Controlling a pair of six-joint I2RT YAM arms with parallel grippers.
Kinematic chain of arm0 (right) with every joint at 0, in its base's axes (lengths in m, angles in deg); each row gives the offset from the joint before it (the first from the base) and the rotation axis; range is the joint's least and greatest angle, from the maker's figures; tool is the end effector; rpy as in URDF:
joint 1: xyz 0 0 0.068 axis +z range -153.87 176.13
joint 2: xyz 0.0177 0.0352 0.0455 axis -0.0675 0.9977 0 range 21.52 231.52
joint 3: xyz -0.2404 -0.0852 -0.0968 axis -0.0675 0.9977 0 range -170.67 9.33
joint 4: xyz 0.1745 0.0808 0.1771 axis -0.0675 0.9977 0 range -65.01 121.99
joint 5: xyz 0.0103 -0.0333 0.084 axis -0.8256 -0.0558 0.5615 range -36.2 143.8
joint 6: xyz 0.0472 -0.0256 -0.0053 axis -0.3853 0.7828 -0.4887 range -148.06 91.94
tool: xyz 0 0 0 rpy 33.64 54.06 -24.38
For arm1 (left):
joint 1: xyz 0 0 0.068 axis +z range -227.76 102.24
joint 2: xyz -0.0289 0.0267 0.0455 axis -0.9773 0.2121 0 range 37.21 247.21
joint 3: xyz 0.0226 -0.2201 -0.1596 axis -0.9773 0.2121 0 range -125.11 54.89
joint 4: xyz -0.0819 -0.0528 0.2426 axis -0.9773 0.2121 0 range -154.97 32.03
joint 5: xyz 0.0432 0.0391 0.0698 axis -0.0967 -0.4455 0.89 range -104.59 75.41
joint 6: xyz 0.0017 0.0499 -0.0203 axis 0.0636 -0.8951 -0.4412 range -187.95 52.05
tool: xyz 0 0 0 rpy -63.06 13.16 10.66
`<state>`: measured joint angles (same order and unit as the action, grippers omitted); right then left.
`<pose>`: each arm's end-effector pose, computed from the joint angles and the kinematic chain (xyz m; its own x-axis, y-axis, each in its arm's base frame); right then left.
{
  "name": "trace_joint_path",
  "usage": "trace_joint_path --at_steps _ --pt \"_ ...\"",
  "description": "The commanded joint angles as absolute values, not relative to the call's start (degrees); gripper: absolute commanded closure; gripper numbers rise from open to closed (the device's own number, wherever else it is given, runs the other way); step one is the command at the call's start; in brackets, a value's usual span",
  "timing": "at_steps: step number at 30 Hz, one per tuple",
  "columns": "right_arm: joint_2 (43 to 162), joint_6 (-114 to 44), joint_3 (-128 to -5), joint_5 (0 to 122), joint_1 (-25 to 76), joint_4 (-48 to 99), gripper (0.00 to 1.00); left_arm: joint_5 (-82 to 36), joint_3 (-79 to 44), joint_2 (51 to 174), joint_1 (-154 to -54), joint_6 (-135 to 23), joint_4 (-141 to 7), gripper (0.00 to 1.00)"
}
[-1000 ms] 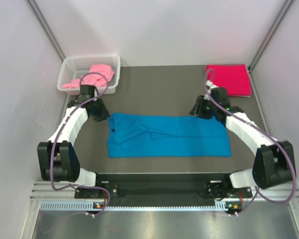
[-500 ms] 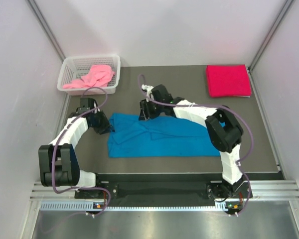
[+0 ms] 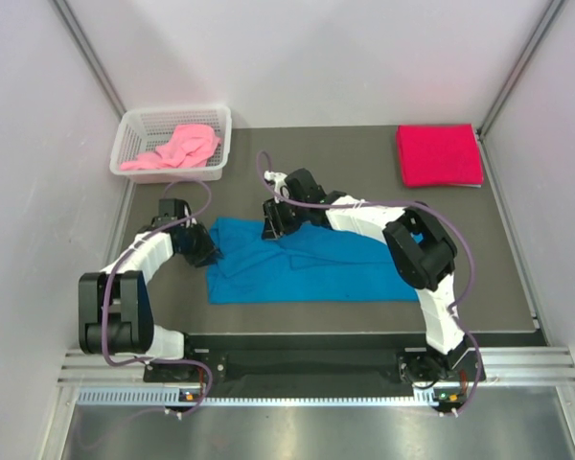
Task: Fold and stack the t-shirts
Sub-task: Fold the tshirt
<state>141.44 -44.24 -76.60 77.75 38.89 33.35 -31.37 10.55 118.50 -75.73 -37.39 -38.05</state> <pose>0.3331 0.3279 0.1833 -0.7092 -0.3091 -0.6336 -0.6696 0.5763 0.4685 0.2597 -0.0011 0.1782 -0.8200 -0.5161 -0.2474 -0.3760 0.8117 -0.4470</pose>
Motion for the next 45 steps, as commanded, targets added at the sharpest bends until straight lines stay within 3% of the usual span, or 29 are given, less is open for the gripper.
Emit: trace_joint_path --at_steps 1,8,11,14,17,22,28,32,33,45 --pt "142.19 -43.44 -77.25 79.73 40.34 29.74 0.55 -33.58 11.12 118.86 -76.09 -36.93 -43.43 0.66" --pt "143.95 -44.05 -77.42 79.9 40.34 29.3 0.55 -33.75 10.68 118.24 -76.79 -37.72 -43.61 0.69" --pt "143.95 -44.58 -76.72 80.17 40.69 27.99 0.57 -34.19 10.42 117.98 -77.23 -37.89 -43.88 0.75" --pt "143.51 -45.02 -75.84 80.52 40.78 27.1 0.65 -34.46 9.89 117.63 -77.58 -38.16 -43.35 0.99" --pt "141.67 -44.93 -73.92 79.65 40.78 25.88 0.84 -34.81 8.92 116.49 -79.15 -38.42 -41.69 1.0" --pt "137.46 -45.2 -71.54 78.76 40.95 25.78 1.0 -33.23 7.43 113.24 -81.36 -38.16 -38.61 1.0" --pt "133.85 -47.39 -64.33 81.13 40.87 19.12 1.0 -28.41 6.81 109.72 -82.94 -38.33 -33.78 1.0" --pt "134.19 -48.71 -61.78 82.72 40.78 17.08 0.97 -25.14 8.21 109.36 -82.94 -38.16 -34.56 0.65" --pt "134.37 -49.06 -61.69 82.89 40.78 16.99 0.96 -24.88 8.74 109.89 -82.94 -38.33 -34.82 0.62" --pt "133.67 -49.15 -59.32 83.16 40.78 15.77 0.93 -27.51 8.39 119.73 -82.94 -40.62 -39.39 0.59"
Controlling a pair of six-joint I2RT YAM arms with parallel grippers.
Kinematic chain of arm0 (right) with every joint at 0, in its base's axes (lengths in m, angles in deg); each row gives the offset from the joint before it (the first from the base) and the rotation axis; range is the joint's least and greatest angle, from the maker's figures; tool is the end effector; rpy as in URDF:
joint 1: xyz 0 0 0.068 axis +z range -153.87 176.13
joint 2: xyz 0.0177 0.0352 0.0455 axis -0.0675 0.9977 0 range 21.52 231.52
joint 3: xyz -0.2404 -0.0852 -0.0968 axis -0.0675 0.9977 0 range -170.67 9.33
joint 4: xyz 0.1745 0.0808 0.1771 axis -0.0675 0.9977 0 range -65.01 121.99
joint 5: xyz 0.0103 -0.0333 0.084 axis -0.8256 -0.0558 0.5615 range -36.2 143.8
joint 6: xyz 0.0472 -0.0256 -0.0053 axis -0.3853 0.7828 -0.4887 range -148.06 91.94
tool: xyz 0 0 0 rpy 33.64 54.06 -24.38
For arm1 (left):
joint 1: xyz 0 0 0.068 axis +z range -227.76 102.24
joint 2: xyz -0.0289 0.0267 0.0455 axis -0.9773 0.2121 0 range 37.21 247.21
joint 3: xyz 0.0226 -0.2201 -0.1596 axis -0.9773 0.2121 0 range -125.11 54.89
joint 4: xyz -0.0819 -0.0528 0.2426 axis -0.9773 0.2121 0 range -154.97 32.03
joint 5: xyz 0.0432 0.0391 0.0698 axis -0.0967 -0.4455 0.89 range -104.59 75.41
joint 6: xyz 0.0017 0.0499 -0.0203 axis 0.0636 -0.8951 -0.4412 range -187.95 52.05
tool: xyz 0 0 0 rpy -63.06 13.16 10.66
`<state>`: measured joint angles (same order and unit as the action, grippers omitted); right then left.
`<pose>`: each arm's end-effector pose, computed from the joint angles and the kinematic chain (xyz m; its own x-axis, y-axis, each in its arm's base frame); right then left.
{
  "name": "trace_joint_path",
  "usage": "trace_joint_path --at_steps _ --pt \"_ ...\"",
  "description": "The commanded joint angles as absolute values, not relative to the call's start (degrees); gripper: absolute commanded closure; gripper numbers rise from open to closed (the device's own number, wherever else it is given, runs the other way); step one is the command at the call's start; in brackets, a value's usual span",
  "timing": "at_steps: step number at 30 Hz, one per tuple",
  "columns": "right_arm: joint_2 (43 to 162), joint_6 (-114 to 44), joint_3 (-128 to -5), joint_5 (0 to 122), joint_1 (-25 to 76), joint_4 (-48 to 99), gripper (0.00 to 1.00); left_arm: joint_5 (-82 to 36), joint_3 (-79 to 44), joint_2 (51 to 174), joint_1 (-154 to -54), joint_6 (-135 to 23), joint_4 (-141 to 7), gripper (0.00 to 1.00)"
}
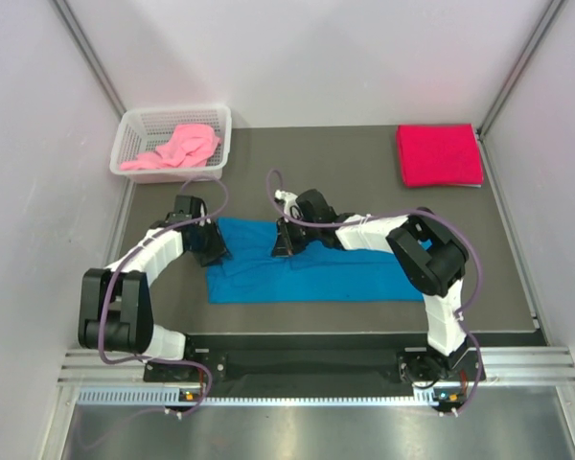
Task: Fold and stack the t-shirts
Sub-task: Fold the tshirt
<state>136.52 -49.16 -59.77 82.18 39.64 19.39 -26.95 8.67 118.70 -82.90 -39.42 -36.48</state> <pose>0.2969 0.3053 0.1504 -0.7503 -0.2757 -0.6009 -0.6416 0.5228 0.5613 0.2620 -0.0312 0.1846 -0.8717 -0.3900 -0.2966 -0.2670 0.8857 -0.3797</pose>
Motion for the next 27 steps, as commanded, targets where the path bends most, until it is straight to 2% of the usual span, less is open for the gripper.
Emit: trace_joint_path --at_steps 1,10,20,24,27 --pt "133.67 -49.24 -59.14 83.16 40.78 15.07 0.92 -26.56 8.31 120.08 -82.94 -40.44 -39.74 0.59" --pt "133.67 -49.07 -58.44 83.86 40.78 14.18 0.92 -24.35 8.13 121.23 -83.03 -40.88 -40.37 0.57" --pt "134.55 -48.89 -57.29 83.6 40.78 13.3 1.0 -22.41 8.22 121.31 -83.82 -41.32 -40.97 0.53" --pt "134.11 -48.63 -56.59 83.25 40.69 12.87 1.0 -23.38 8.83 120.27 -84.52 -41.23 -42.73 0.55" --pt "134.02 -48.98 -56.15 83.25 40.69 12.51 1.0 -24.17 8.83 119.48 -84.61 -41.06 -42.91 0.66"
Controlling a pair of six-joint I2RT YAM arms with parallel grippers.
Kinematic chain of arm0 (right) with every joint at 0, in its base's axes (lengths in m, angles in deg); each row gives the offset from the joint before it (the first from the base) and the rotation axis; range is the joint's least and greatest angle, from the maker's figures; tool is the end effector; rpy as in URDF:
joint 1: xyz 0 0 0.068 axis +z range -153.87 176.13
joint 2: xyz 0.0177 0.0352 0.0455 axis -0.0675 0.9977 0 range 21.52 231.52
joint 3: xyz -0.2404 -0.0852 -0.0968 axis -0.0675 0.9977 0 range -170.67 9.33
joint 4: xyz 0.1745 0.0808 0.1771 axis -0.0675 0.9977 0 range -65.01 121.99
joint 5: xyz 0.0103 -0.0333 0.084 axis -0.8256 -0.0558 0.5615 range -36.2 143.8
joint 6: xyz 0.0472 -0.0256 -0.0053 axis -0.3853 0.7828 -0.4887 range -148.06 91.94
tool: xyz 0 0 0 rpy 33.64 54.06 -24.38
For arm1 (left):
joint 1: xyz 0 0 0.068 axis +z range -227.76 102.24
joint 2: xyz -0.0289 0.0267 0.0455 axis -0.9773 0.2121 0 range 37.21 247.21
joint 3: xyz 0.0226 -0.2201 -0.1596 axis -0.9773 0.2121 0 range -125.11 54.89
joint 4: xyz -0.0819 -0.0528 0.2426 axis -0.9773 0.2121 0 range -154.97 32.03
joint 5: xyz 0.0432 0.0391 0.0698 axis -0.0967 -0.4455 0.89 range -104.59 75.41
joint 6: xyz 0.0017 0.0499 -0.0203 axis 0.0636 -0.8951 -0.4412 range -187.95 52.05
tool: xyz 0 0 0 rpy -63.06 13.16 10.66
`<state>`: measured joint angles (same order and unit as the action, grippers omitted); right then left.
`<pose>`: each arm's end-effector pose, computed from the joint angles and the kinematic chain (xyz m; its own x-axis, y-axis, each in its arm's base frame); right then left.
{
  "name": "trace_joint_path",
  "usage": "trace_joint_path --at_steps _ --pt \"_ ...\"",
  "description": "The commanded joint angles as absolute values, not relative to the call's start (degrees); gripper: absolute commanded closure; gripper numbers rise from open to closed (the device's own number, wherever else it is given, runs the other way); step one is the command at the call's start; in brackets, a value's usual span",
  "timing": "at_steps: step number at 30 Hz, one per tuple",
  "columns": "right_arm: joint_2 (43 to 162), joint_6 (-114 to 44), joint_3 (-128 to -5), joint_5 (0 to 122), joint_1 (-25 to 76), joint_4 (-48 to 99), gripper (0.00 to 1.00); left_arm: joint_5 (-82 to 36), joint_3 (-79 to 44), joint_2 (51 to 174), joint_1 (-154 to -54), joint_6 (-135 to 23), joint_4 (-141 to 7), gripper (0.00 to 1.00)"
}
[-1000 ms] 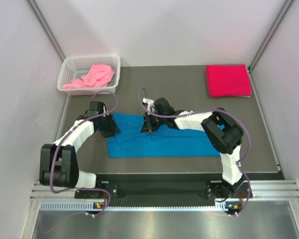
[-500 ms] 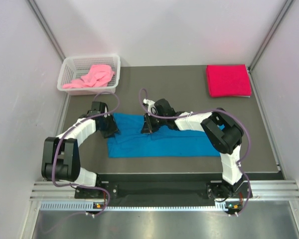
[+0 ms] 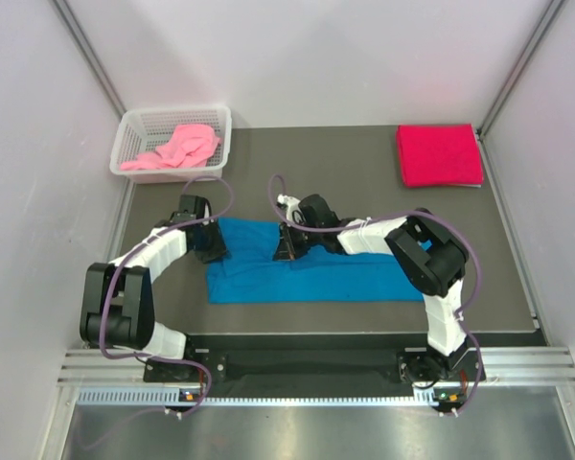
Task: Fold and stack the t-shirts
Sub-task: Fold the tshirt
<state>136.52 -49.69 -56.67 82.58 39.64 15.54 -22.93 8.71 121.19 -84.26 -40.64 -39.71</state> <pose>0.2918 0.3008 0.1402 -0.7509 -0.2675 -0.6038 -0.6410 0.5150 0.5691 0.2699 -0.0360 0.1760 -0.8684 -0.3579 -0.3431 -0.2489 0.9132 -0.3226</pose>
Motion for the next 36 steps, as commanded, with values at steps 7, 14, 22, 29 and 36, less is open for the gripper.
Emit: trace_joint_path --at_steps 7,14,22,29,36 --pt "132.88 -49.33 -56.24 83.42 40.6 12.77 1.0 -24.52 8.04 120.09 -84.7 -41.41 -41.86 1.0" --pt "131.21 -49.06 -55.45 83.42 40.6 13.3 1.0 -24.18 6.81 117.63 -85.58 -40.36 -39.05 1.0" --pt "130.59 -50.21 -53.69 84.12 40.6 11.11 1.0 -24.0 6.72 111.92 -86.63 -39.56 -35.53 1.0" --pt "129.36 -50.47 -53.16 85.27 40.69 10.58 1.0 -22.51 5.67 108.05 -88.74 -38.16 -30.61 1.0" --pt "128.66 -50.65 -52.02 85.27 40.6 10.31 1.0 -18.2 5.23 104.27 -95.42 -35.26 -26.74 1.0"
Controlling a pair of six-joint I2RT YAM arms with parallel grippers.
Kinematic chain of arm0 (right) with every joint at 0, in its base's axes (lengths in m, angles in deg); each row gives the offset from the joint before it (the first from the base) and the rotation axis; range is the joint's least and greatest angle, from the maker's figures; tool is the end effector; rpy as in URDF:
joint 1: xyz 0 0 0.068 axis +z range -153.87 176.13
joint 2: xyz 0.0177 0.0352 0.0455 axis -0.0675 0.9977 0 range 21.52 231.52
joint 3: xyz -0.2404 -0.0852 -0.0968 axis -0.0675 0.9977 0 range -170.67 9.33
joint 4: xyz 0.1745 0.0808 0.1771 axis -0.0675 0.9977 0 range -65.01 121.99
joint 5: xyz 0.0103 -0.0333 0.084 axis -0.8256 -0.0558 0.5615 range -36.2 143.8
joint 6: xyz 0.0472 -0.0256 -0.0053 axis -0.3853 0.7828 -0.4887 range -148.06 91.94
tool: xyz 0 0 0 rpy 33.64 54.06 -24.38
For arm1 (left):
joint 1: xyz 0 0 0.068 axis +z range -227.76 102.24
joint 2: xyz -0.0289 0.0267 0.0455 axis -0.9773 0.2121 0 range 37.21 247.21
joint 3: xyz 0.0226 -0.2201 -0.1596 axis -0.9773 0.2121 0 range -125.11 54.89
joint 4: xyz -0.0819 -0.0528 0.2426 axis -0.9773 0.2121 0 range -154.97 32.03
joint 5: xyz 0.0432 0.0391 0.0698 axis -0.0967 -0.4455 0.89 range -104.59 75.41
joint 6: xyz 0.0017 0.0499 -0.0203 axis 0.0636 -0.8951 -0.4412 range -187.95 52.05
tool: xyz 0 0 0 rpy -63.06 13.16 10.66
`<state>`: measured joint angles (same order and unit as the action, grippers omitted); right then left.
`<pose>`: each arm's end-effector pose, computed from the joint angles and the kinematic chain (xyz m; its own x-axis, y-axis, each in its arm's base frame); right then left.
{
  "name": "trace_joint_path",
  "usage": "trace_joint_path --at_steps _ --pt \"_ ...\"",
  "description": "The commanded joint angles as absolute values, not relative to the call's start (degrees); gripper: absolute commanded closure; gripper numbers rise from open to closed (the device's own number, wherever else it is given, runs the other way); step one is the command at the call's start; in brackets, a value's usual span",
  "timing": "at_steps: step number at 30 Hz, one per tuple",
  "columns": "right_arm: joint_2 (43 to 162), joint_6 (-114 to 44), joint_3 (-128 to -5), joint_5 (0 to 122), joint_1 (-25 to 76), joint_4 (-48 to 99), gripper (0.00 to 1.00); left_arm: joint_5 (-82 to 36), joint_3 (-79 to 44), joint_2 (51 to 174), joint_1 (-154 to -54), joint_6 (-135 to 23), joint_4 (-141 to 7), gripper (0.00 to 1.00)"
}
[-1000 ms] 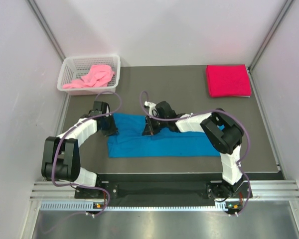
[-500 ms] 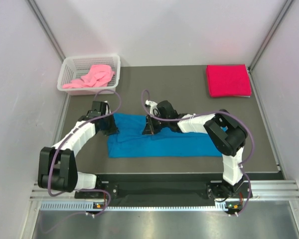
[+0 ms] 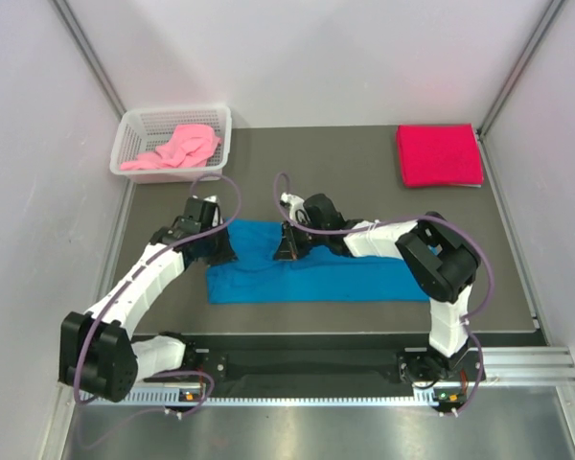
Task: Fold and stack the t-shirts
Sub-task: Fold the tshirt
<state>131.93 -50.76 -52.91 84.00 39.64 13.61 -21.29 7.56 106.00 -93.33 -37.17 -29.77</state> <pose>0.2807 0.2913 0.1556 -0.7430 -0.2456 -0.6226 -0.6509 0.4816 0.5869 0.2249 -0.0670 0.2346 -0.8595 -0.2881 -0.4222 -0.1298 0.9220 -0.3649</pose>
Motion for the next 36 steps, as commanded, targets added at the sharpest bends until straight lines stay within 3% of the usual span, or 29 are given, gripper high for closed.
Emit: trace_joint_path --at_steps 1,36 --pt "128.57 -50.65 -51.76 85.27 40.6 10.14 1.0 -17.94 5.4 104.01 -95.77 -35.0 -26.39 1.0" --pt "125.85 -49.42 -45.6 84.3 39.28 10.4 1.0 -22.94 12.52 101.37 -106.67 -19.71 -33.41 1.0"
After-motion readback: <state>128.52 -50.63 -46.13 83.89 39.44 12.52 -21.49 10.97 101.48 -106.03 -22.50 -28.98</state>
